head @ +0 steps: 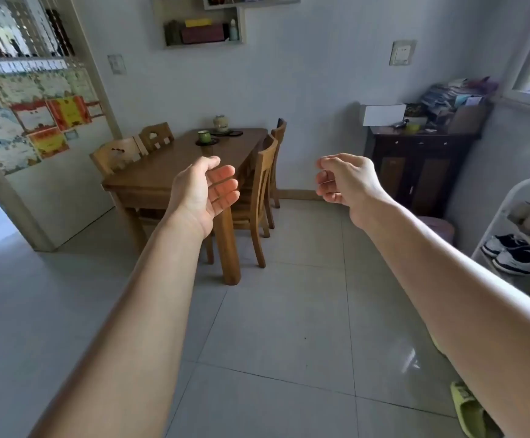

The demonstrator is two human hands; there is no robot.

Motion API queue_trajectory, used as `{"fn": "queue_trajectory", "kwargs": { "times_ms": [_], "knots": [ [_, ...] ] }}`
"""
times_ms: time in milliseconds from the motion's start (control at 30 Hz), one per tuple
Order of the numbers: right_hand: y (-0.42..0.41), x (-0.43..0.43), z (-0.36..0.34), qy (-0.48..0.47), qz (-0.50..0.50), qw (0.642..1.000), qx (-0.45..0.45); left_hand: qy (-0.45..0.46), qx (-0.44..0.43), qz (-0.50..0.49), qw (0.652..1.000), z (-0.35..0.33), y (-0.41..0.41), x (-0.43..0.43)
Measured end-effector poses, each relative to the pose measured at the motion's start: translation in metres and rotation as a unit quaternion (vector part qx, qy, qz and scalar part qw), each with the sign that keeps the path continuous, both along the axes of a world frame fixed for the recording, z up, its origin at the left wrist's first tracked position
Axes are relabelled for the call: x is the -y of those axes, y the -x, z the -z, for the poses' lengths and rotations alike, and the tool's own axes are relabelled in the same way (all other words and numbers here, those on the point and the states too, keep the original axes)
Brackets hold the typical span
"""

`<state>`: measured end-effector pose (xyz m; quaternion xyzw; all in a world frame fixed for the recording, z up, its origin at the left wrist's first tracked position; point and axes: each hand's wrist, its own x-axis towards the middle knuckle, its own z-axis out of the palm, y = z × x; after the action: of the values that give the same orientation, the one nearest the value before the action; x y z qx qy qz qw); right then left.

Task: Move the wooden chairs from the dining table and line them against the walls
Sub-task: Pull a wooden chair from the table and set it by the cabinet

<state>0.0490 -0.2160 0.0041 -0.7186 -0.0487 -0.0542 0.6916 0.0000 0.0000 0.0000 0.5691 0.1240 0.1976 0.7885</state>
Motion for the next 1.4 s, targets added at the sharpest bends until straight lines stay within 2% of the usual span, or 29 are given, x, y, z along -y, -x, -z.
{"fn": "queue_trajectory", "kwargs": {
  "times_ms": [567, 867, 1000, 1133, 1233, 1400],
  "knots": [
    [-0.257, -0.057, 0.017, -0.022, 0.027, 0.998, -0.043, 0.032, -0.068, 0.017, 0.997, 0.017, -0.26, -0.063],
    [-0.369, -0.034, 0.02, -0.063, 0.053, 0.996, -0.02, 0.023, -0.044, 0.04, 0.998, 0.018, -0.381, -0.04],
    [-0.428, -0.025, 0.013, -0.087, 0.035, 0.996, -0.001, 0.029, -0.017, 0.033, 0.999, 0.013, -0.44, -0.021],
    [-0.495, -0.003, 0.005, -0.134, 0.0, 0.991, -0.026, 0.055, -0.007, 0.034, 0.998, 0.001, -0.51, 0.007],
    [-0.551, 0.022, 0.009, -0.1, -0.004, 0.994, -0.035, 0.025, -0.004, 0.023, 0.999, -0.003, -0.566, 0.029],
    [-0.633, 0.05, 0.013, -0.091, 0.018, 0.994, -0.057, 0.042, -0.016, 0.008, 0.999, 0.004, -0.636, 0.044]
  ]
}}
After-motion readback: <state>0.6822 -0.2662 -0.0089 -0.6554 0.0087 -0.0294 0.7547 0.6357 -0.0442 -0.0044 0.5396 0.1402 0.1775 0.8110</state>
